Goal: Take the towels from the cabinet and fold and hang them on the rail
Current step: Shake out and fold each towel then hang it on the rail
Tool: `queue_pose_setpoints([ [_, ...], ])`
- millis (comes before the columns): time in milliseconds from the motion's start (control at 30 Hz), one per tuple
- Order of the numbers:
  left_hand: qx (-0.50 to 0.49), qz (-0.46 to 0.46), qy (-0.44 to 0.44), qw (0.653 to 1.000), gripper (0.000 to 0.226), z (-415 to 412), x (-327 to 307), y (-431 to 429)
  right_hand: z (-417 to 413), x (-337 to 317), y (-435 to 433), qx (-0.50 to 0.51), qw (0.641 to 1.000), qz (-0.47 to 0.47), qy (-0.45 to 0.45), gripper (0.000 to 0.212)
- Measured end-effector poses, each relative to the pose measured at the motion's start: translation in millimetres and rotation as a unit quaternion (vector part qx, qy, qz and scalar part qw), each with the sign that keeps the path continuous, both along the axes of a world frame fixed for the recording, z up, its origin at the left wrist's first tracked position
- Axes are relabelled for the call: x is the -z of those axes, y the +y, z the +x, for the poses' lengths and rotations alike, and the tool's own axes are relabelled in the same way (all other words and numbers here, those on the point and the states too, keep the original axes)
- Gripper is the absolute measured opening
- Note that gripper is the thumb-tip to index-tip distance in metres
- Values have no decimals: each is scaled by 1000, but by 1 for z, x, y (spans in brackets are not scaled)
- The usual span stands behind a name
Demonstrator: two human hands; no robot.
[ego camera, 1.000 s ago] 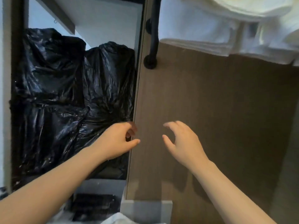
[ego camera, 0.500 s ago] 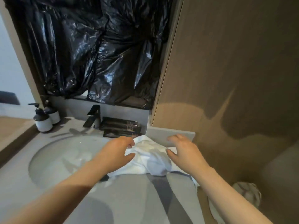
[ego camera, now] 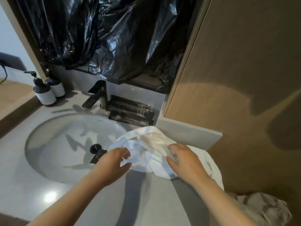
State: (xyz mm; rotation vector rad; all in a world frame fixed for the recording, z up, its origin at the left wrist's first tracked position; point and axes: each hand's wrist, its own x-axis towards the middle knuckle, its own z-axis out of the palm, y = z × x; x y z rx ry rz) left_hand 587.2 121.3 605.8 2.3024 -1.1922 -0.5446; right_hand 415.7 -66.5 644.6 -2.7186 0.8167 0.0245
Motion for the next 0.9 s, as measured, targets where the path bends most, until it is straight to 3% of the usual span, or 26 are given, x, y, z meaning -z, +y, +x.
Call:
queue_pose_setpoints([
  [467,-150,51,-10,987,18,49,32,8,110,33,-23,-121,990,58,-55,30],
  [667,-149,12,10,989,19,73,57,12,144,46,-9,-113,992,62,-15,38],
  [833,-145,74,79,983,24,94,89,-1,160,55,-3,-106,994,10,17,35],
  [900,-121,78,44,989,31,96,97,-11,161,58,-2,-100,995,-8,19,33],
])
